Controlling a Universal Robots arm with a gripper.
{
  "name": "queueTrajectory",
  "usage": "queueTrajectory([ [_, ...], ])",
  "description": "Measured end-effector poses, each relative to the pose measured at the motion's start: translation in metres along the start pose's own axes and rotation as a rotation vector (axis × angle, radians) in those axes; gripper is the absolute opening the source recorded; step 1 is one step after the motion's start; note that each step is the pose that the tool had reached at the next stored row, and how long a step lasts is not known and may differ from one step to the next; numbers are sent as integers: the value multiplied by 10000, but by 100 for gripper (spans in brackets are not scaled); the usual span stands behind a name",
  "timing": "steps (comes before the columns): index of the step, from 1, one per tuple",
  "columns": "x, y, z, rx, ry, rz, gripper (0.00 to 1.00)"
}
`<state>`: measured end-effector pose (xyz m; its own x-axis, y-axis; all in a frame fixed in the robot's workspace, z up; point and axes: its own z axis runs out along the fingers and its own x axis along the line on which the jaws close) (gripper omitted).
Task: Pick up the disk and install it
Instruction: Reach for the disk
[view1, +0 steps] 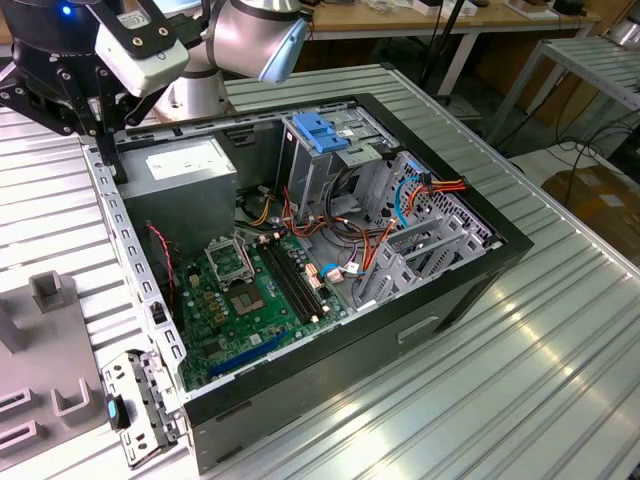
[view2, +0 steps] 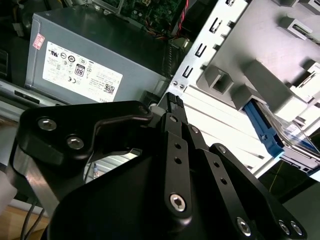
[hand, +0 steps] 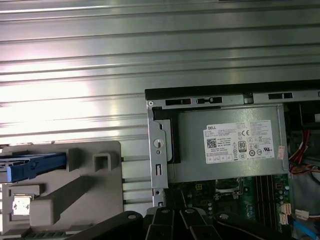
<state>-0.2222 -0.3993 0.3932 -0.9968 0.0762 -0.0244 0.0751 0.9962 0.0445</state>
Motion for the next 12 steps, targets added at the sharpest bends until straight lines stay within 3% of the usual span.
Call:
queueTrajectory([
  [12,38,-3,-1,0,0,1,11],
])
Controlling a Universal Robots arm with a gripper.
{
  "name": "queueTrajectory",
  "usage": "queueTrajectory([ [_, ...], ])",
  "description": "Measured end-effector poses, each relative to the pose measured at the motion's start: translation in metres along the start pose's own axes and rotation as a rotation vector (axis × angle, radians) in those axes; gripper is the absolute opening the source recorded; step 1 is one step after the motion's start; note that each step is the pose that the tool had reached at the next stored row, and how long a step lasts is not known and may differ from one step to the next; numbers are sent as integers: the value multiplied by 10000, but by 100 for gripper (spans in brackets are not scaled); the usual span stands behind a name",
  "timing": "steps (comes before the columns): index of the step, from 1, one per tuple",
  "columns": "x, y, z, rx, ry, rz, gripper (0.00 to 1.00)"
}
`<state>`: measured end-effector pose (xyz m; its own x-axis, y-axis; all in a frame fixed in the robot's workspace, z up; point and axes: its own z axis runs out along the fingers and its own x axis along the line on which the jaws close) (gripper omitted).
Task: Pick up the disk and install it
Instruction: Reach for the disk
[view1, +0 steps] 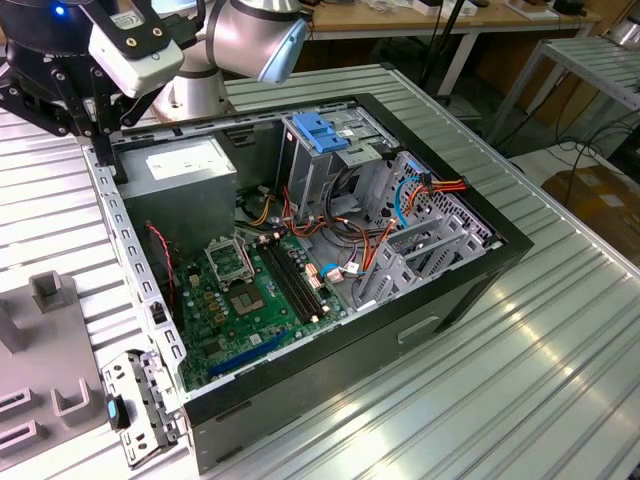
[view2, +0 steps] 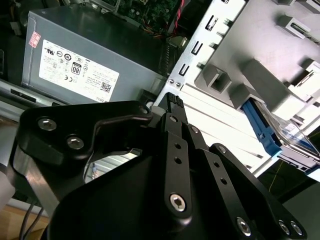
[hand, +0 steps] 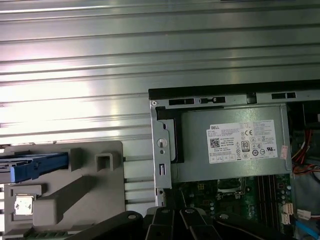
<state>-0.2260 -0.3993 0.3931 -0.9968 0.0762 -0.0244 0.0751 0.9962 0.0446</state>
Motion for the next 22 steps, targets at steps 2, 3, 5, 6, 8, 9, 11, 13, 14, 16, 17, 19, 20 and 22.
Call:
queueTrajectory([
  [2,6,0,-1,1,1,0,11],
  [3,9,-1,0,0,0,0,11],
  [5,20,-1,-1,1,1,0,11],
  [6,23,-2,-1,0,1,0,11],
  [8,31,-2,-1,0,1,-1,11],
  [9,33,-2,-1,0,1,0,11],
  [11,38,-3,-1,0,0,0,11],
  [13,44,-3,-1,0,0,0,11],
  [14,46,-4,-1,0,0,0,11],
  [16,52,-4,-2,0,1,0,11],
  [17,58,-4,-2,1,1,1,11],
  [19,81,-6,-2,1,1,0,11],
  [20,98,-8,-3,0,0,0,11],
  [22,136,-10,-3,0,0,0,11],
])
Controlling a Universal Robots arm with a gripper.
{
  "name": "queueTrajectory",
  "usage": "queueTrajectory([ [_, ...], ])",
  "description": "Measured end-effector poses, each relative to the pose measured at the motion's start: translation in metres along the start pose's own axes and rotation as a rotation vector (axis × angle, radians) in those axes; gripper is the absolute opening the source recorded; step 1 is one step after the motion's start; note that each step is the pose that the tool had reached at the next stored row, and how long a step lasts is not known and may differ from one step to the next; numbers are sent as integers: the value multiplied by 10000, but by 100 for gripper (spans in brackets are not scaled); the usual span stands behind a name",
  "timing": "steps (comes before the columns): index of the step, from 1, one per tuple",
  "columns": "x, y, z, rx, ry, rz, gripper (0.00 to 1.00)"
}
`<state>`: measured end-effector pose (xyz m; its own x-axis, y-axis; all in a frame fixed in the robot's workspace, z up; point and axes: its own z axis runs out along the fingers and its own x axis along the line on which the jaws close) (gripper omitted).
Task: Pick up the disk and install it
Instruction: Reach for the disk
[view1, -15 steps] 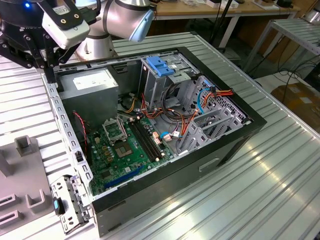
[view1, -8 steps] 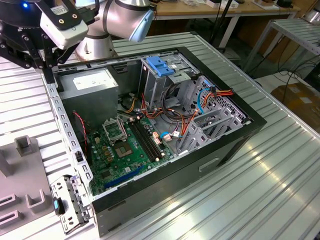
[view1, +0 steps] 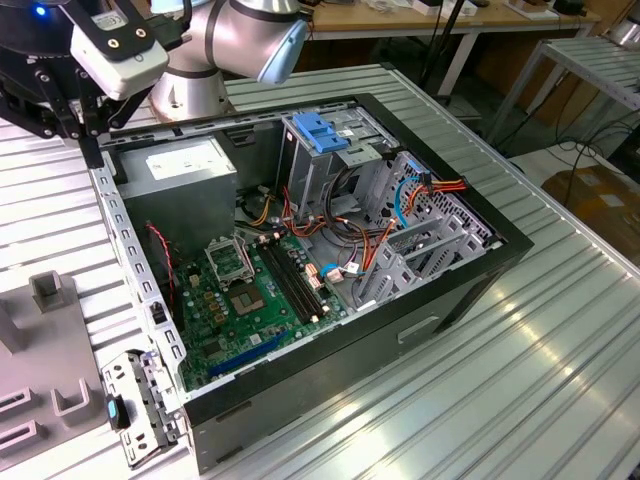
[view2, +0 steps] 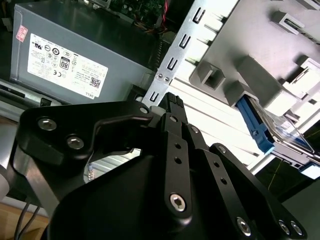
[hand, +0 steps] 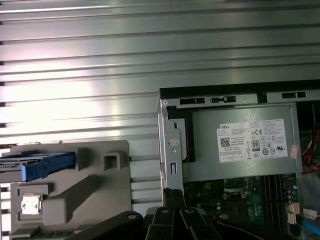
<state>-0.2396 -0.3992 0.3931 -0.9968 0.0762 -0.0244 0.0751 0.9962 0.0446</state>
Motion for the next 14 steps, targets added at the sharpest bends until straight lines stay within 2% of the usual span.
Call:
queueTrajectory([
  [3,69,-4,-2,0,0,2,11],
  [6,109,-8,-3,0,-1,1,11],
  [14,183,-13,-5,0,0,3,11],
])
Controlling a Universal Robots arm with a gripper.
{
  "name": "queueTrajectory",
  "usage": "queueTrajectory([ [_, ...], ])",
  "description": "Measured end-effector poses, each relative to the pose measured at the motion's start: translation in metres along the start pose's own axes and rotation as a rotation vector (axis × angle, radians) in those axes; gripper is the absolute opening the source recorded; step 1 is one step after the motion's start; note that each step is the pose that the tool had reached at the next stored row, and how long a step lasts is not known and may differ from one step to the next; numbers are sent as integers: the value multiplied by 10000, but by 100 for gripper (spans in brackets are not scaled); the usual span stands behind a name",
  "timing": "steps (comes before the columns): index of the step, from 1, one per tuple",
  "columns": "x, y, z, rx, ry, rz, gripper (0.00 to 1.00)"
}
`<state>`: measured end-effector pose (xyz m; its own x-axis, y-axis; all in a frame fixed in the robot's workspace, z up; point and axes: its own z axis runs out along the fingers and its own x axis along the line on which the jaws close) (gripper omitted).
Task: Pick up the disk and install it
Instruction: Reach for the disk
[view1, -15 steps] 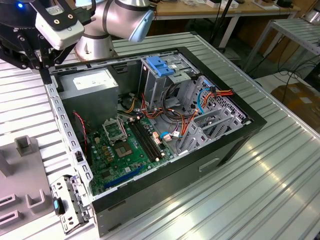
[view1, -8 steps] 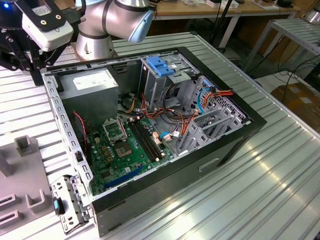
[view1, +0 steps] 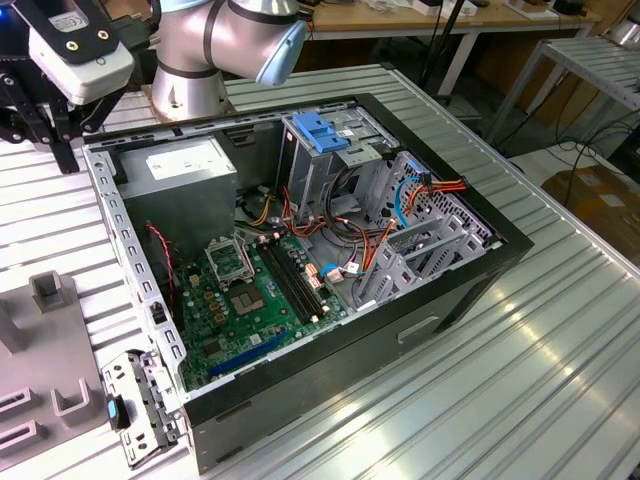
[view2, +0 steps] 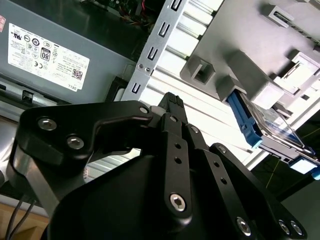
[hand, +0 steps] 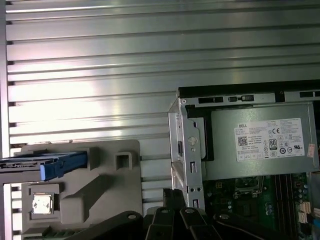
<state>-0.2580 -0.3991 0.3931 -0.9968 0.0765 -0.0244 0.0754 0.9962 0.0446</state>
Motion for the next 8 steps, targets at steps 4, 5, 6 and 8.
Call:
queueTrajectory([
  [4,26,-2,0,0,0,1,11],
  [5,33,-3,0,-1,-1,0,11],
  [6,38,-3,-1,0,0,1,11],
  [8,52,-4,-1,0,0,1,11],
])
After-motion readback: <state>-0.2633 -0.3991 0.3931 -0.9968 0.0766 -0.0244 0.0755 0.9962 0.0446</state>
